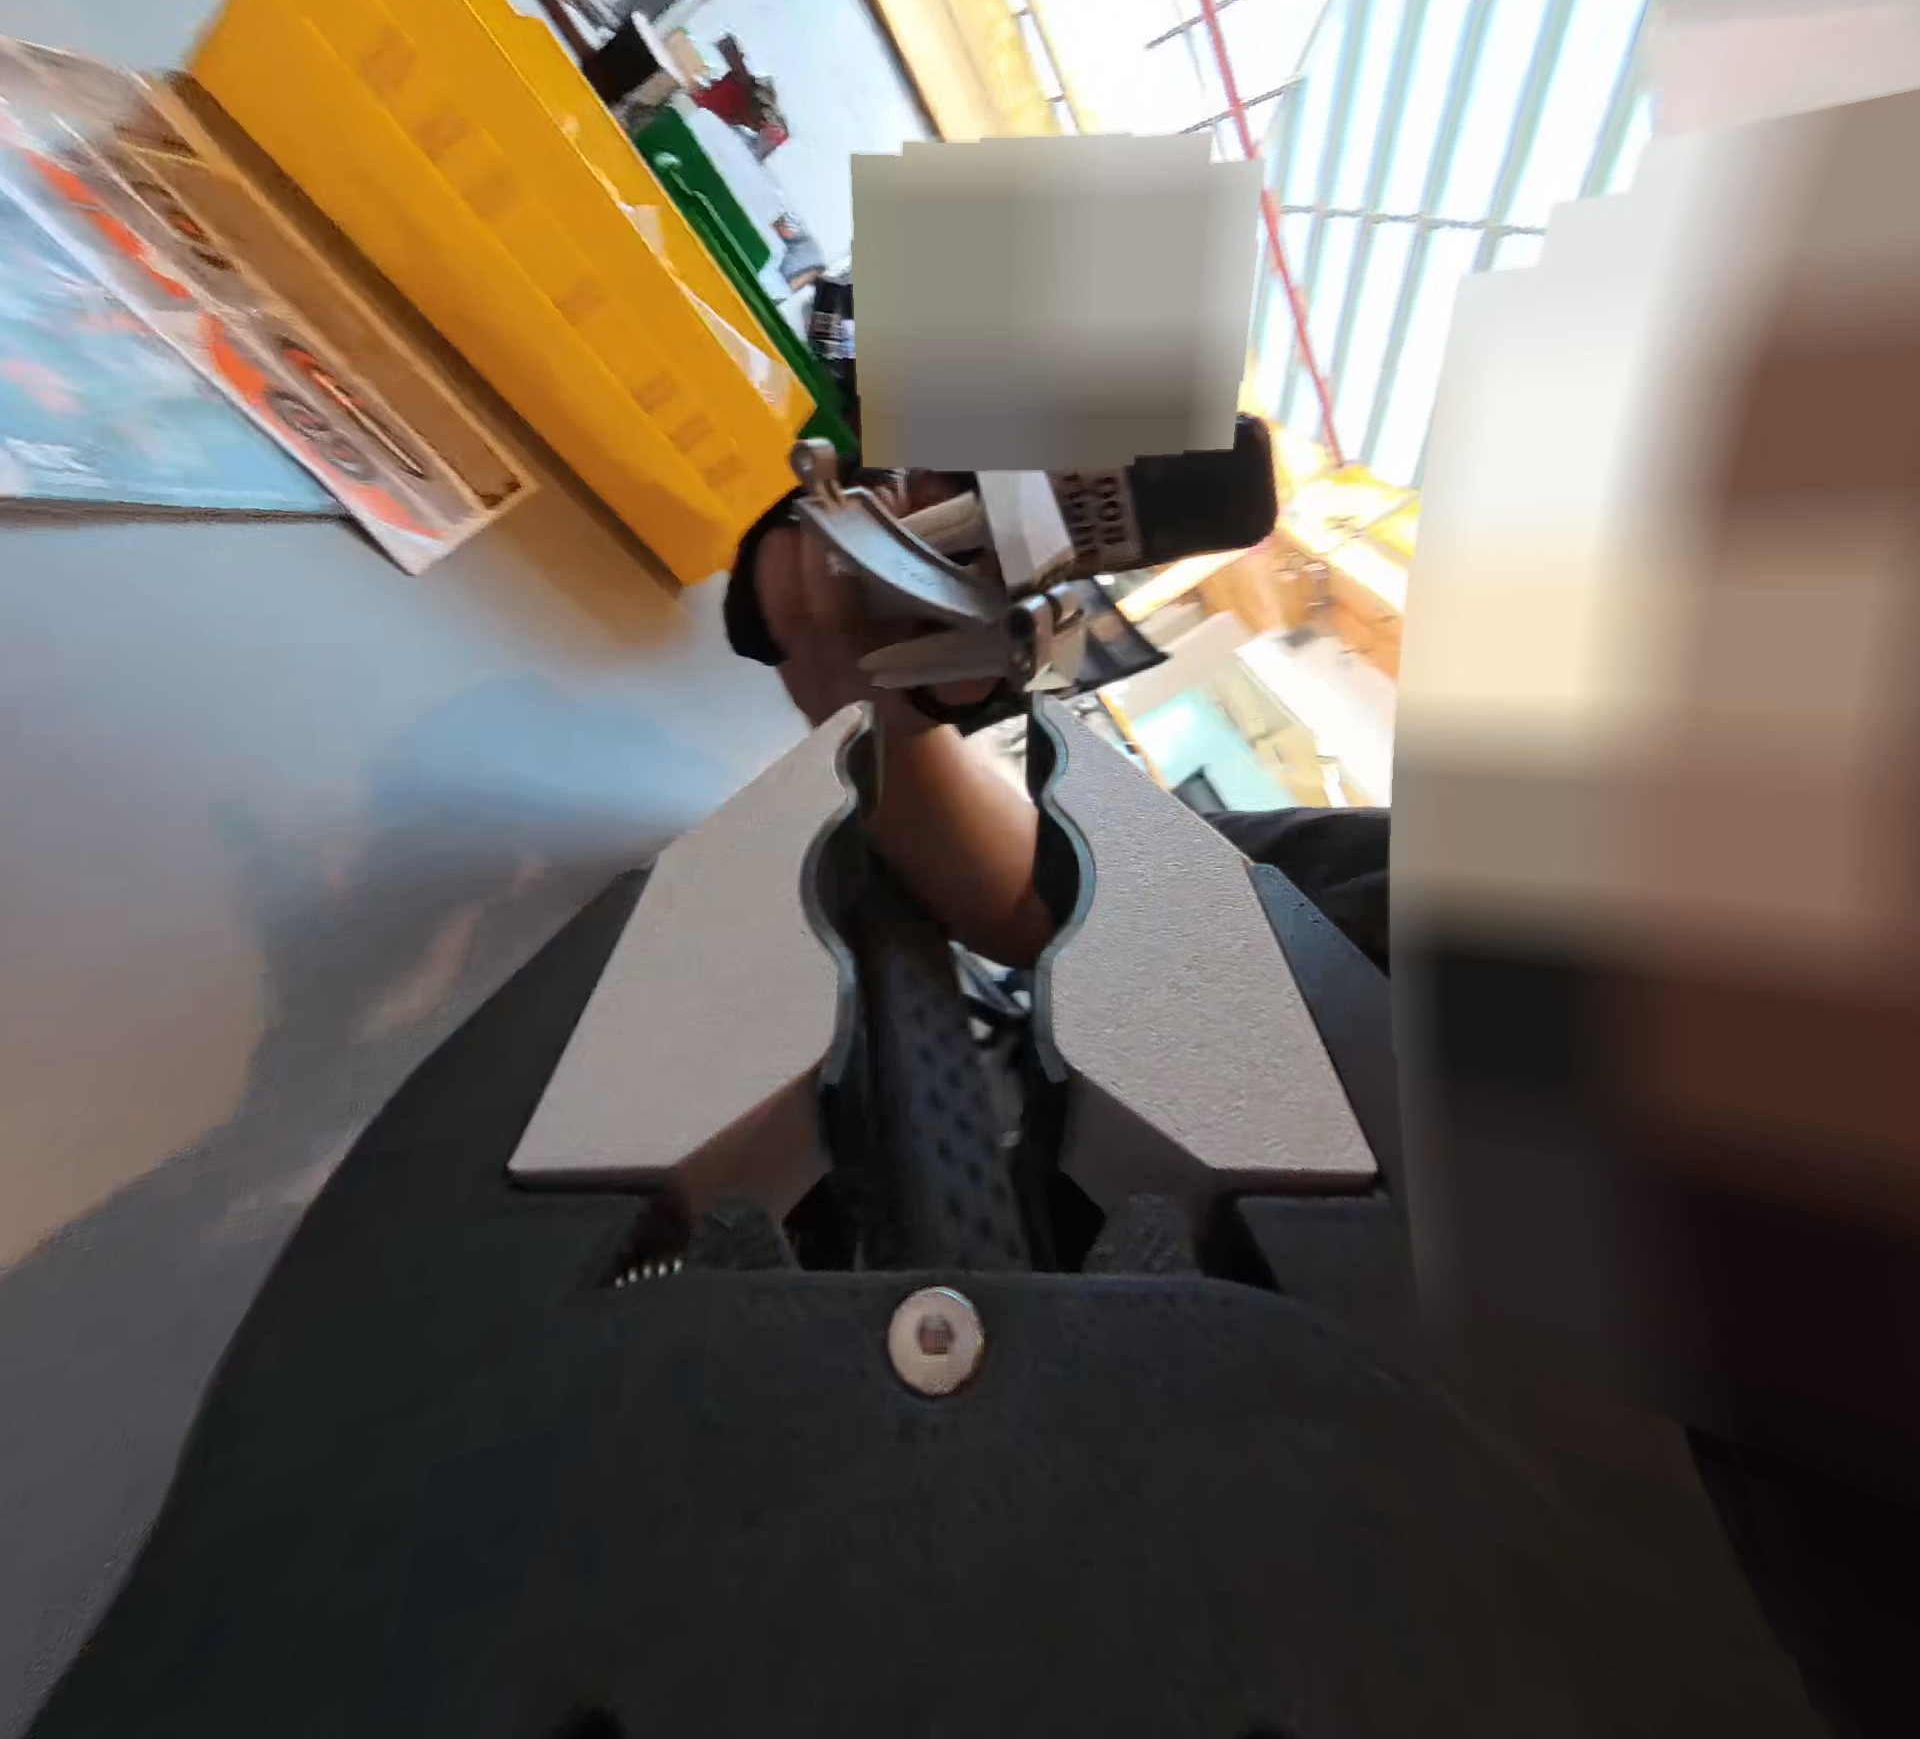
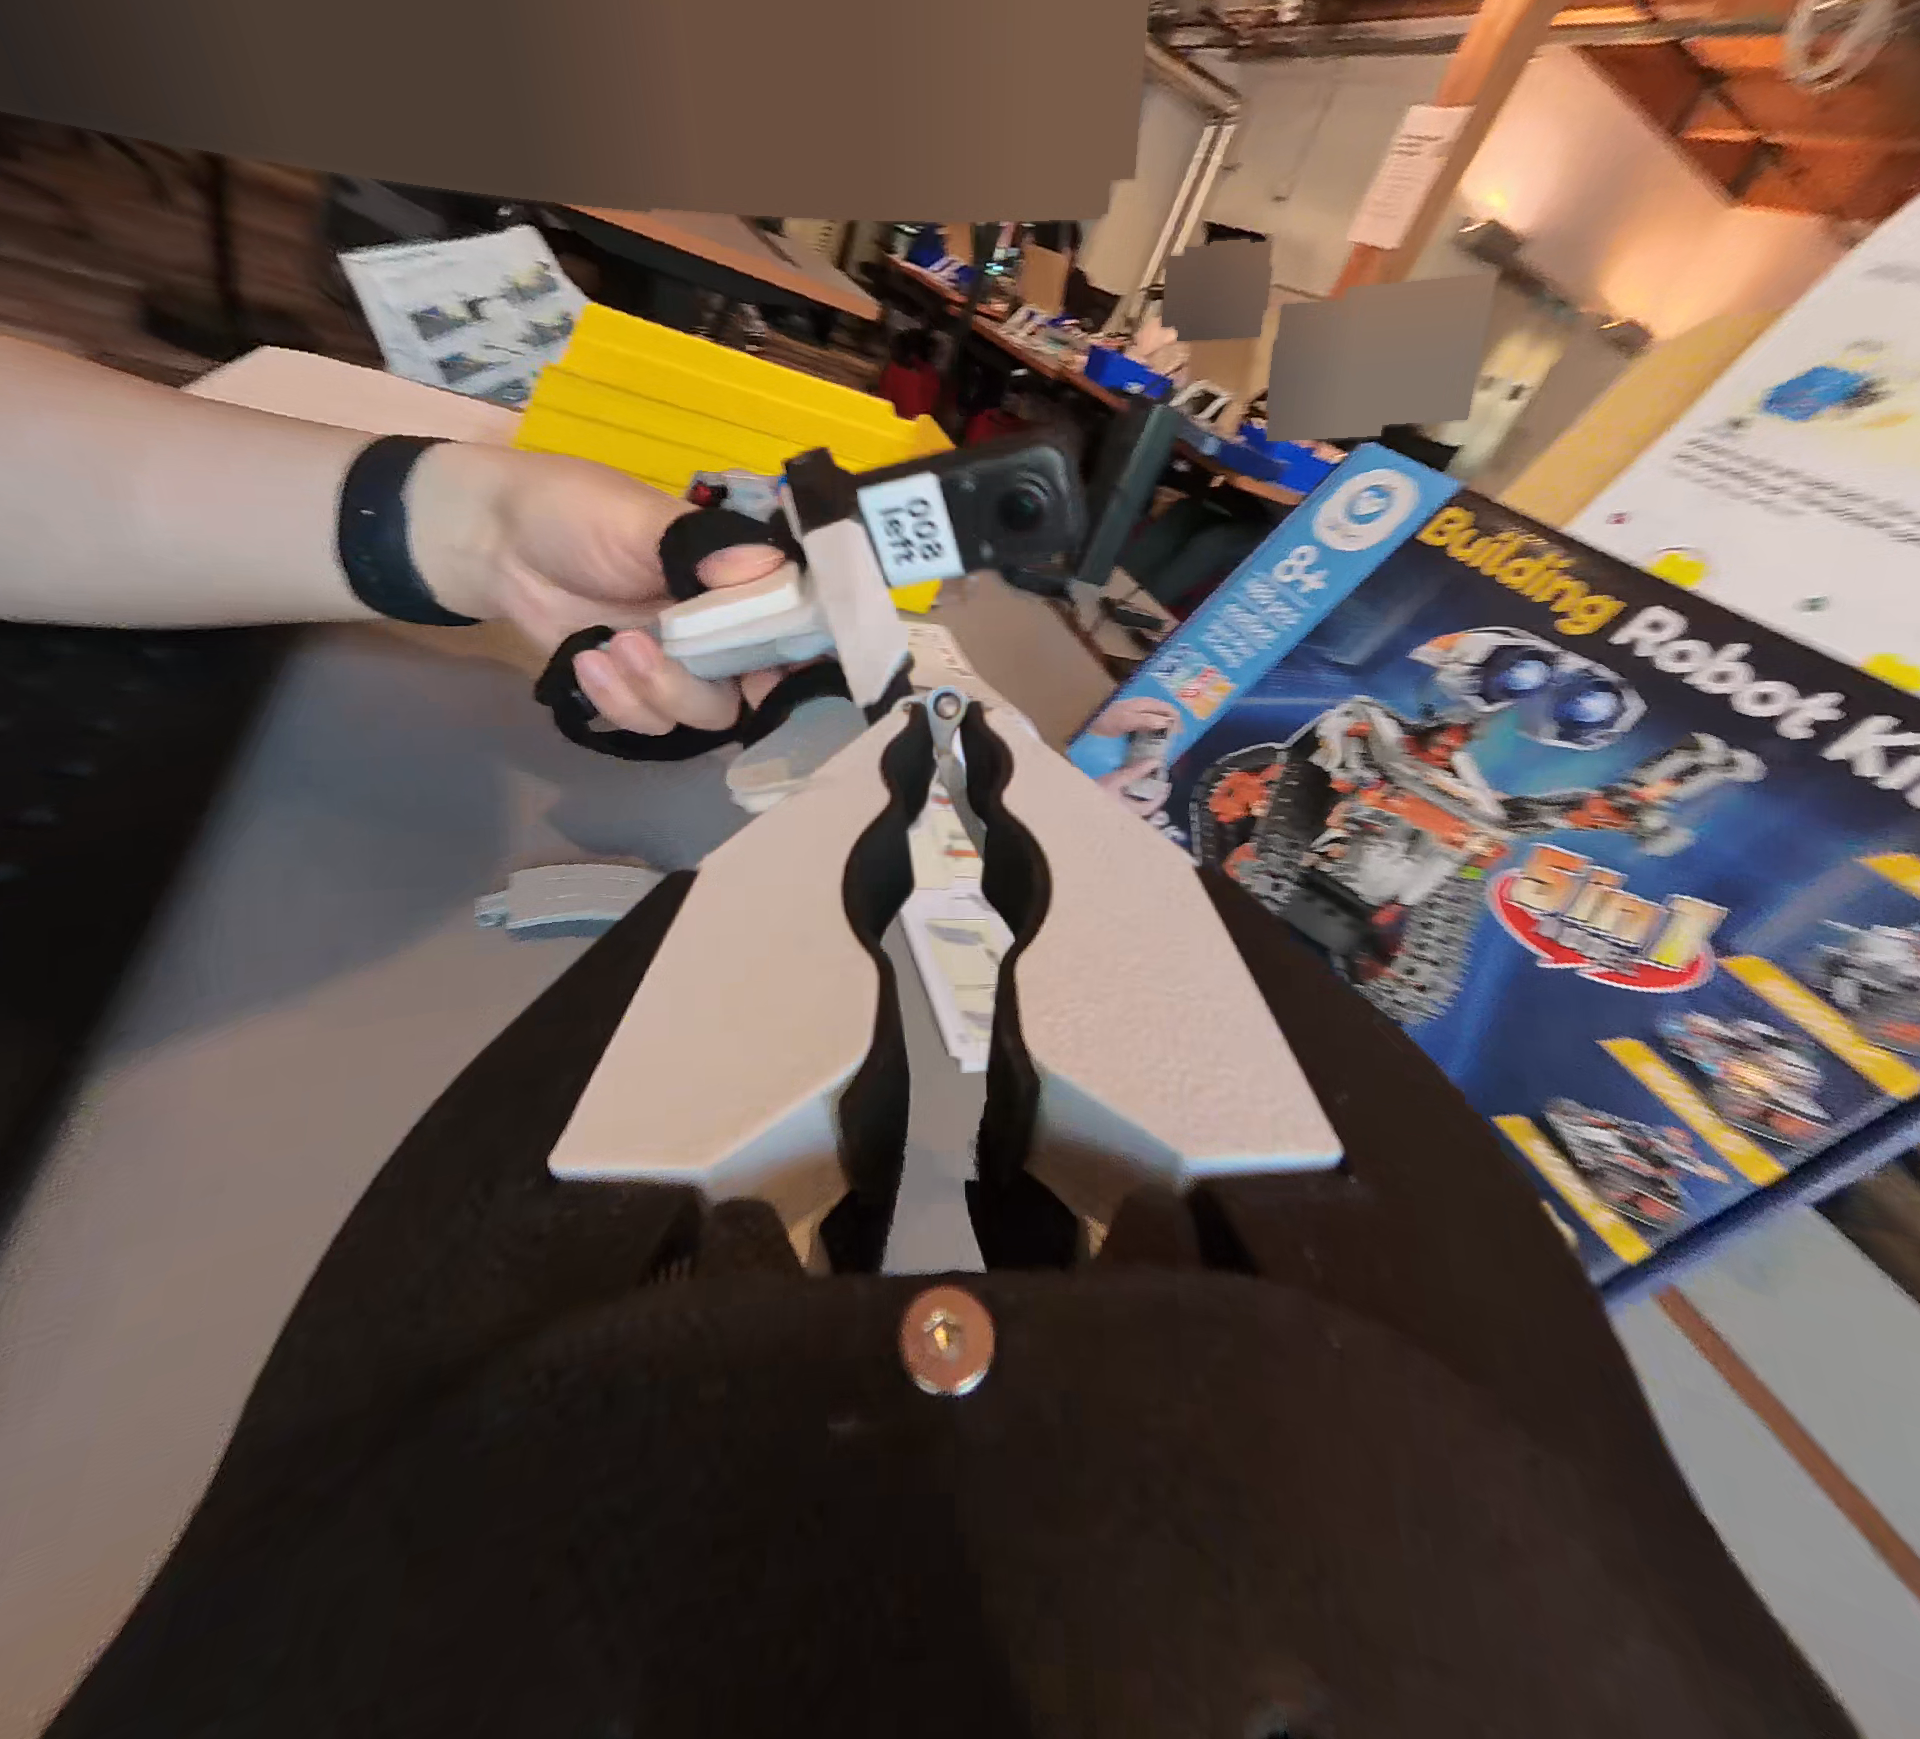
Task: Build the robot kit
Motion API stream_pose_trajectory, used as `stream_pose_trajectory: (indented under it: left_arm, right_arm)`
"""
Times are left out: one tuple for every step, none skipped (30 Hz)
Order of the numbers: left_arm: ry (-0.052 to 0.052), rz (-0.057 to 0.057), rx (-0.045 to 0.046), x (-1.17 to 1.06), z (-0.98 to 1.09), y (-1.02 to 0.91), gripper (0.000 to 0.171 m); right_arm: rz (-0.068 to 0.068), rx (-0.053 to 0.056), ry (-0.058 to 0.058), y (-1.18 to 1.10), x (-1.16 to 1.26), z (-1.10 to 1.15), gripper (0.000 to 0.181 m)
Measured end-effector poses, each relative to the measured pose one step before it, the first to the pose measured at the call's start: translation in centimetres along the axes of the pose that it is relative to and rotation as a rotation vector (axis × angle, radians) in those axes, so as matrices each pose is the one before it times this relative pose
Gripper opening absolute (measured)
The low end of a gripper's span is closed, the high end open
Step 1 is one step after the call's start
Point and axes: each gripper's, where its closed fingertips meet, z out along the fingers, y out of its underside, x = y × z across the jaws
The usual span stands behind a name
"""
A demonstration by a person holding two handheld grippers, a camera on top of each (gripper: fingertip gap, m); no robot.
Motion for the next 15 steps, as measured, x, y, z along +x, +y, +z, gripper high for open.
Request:
stream_pose_trajectory:
  left_arm:
    - [-0.0426,0.0557,0.00858,-0.129,-0.197,-0.321,0.024]
    - [-0.0261,0.0590,0.01369,0.184,-0.122,-0.382,0.023]
    - [-0.0087,0.0538,0.02004,0.431,-0.059,-0.461,0.023]
    - [-0.0017,0.0436,0.01942,0.475,-0.018,-0.407,0.020]
    - [0.0007,0.0368,0.01557,0.397,0.005,-0.303,0.018]
    - [-0.0086,0.0253,0.00495,0.115,0.015,-0.113,0.018]
    - [-0.0173,0.0124,-0.00598,-0.178,-0.009,0.070,0.018]
    - [-0.0070,0.0011,-0.00751,-0.164,0.009,0.129,0.018]
    - [0.0129,-0.0110,-0.00270,0.031,0.028,0.076,0.020]
    - [0.0273,-0.0206,0.00496,0.203,0.058,-0.016,0.020]
    - [0.0357,-0.0270,0.00953,0.310,0.108,-0.025,0.020]
    - [0.0448,-0.0369,0.00865,0.396,0.170,0.027,0.017]
    - [0.0552,-0.0525,0.00706,0.440,0.237,0.078,0.014]
    - [0.0603,-0.0606,0.00702,0.424,0.235,0.068,0.010]
    - [0.0472,-0.0482,0.00674,0.253,0.190,0.066,0.010]
  right_arm:
    - [-0.0167,0.0002,0.0199,-0.067,0.262,-0.133,0.004]
    - [-0.0115,-0.0013,0.0164,-0.002,0.209,-0.077,0.004]
    - [-0.0081,-0.0020,0.0111,0.028,0.105,-0.002,0.004]
    - [-0.0074,0.0004,0.0016,0.003,-0.063,0.058,0.004]
    - [-0.0056,-0.0004,0.0044,0.021,-0.046,0.083,0.004]
    - [-0.0034,0.0011,0.0069,-0.006,-0.016,0.098,0.004]
    - [0.0044,0.0103,0.0021,-0.145,-0.053,0.055,0.004]
    - [0.0133,0.0098,-0.0007,-0.156,-0.039,0.041,0.004]
    - [0.0139,0.0095,-0.0008,-0.157,-0.029,0.036,0.004]
    - [0.0116,0.0062,0.0021,-0.109,0.002,0.034,0.004]
    - [0.0061,0.0064,0.0076,-0.127,0.050,0.031,0.004]
    - [0.0014,0.0103,-0.0019,-0.202,-0.127,0.036,0.004]
    - [-0.0043,0.0110,-0.0037,-0.249,-0.180,0.034,0.004]
    - [-0.0108,0.0065,0.0011,-0.185,-0.122,0.032,0.004]
    - [-0.0112,0.0086,-0.0045,-0.233,-0.203,0.007,0.004]
